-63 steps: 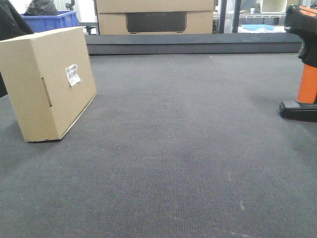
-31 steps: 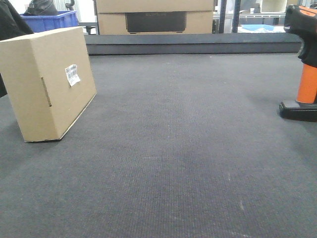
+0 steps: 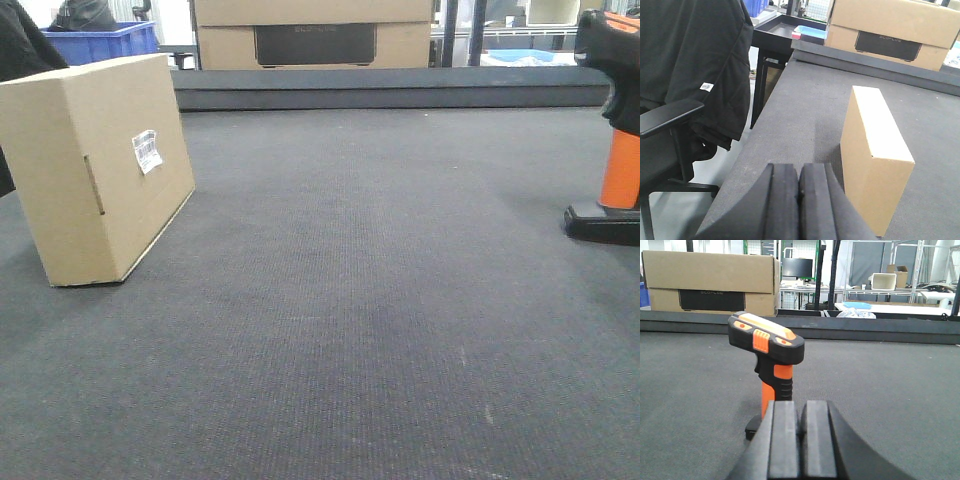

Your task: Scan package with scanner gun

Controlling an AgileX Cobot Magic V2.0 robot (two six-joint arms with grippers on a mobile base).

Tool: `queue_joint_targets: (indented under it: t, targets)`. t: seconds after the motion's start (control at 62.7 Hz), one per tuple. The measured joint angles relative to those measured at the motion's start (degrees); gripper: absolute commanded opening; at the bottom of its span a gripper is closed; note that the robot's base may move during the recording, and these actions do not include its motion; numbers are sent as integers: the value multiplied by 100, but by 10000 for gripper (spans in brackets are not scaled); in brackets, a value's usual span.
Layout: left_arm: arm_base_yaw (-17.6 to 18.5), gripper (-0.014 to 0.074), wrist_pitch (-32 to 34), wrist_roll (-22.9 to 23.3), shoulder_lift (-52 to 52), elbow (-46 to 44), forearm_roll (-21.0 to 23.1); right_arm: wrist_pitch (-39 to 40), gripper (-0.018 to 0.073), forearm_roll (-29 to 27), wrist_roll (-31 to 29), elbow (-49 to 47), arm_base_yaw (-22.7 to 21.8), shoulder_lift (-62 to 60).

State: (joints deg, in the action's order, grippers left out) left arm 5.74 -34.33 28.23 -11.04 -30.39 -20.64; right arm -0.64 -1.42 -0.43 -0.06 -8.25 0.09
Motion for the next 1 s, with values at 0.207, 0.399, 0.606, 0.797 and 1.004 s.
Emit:
queue_joint_targets:
  t: [0.207, 0.399, 0.606, 0.797, 1.004]
  targets:
    - [0, -99, 0, 0, 0, 0, 0, 0, -169, 0, 0, 0, 0, 0]
    - [0, -99, 0, 0, 15, 0, -37, 14, -169, -3, 0, 0, 0, 0]
    - [-13, -100, 917, -575, 158, 326, -257, 14, -169, -3, 0, 0, 0, 0]
    - [-196, -100, 2372, -2047, 382, 1541, 1238, 14, -169, -3, 0, 0, 0, 0]
    - [-618, -100, 3017, -2350, 822, 2606, 1813, 14, -169, -13, 0, 0, 0, 0]
